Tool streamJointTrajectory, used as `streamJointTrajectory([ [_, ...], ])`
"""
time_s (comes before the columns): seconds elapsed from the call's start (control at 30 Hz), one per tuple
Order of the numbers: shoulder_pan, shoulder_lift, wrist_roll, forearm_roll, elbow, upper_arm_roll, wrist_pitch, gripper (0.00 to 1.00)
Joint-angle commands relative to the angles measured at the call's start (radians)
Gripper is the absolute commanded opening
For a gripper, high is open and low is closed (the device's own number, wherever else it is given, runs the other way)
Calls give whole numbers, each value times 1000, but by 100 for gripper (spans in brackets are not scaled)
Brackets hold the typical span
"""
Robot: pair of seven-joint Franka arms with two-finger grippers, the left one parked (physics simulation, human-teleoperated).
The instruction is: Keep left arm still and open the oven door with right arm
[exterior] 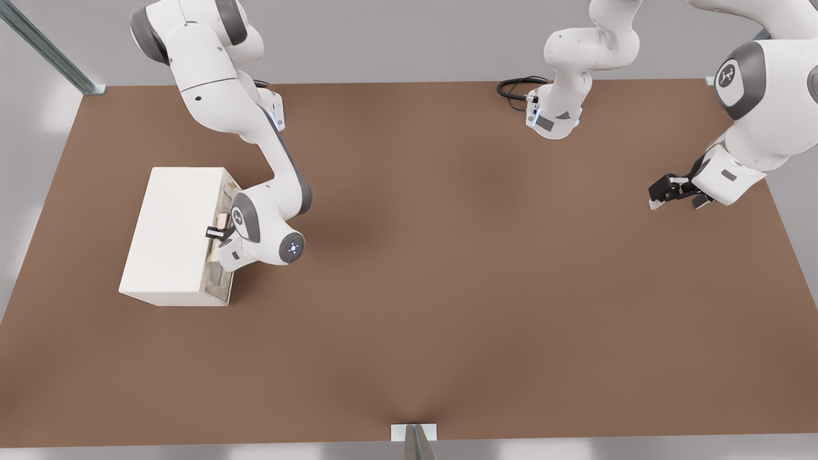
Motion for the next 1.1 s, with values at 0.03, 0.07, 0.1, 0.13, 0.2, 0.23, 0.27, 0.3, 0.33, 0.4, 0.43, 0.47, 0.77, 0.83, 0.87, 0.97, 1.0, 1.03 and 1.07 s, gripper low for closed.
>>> streamJointTrajectory([
  [0.03,20,-3,33,2,11,9,6,0],
  [0.07,21,-3,53,10,25,31,5,0],
  [0.1,20,-3,107,13,34,75,2,0],
  [0.13,20,-3,142,14,36,101,2,0],
  [0.2,20,-6,130,43,96,109,-3,0],
  [0.23,20,-12,73,72,137,109,-17,0],
  [0.27,-3,-44,-48,143,188,104,-26,0],
  [0.3,-42,-92,-112,227,231,101,-28,0],
  [0.33,-88,-141,-226,327,267,101,-31,0],
  [0.4,-120,-174,-448,572,401,-15,-98,14],
  [0.43,-120,-188,-522,615,444,-60,-112,42],
  [0.47,-121,-207,-574,582,456,-65,-159,100],
  [0.77,-190,-222,-579,603,554,-86,-66,100],
  [0.83,-193,-222,-599,614,564,-86,-64,100],
  [0.87,-192,-221,-599,612,564,-86,-64,100],
  [0.97,-192,-222,-597,612,567,-84,-63,100],
  [1.0,-193,-222,-596,612,567,-86,-63,100],
  [1.03,-193,-222,-596,614,567,-86,-63,100],
  [1.07,-193,-221,-594,614,567,-86,-63,100],
])
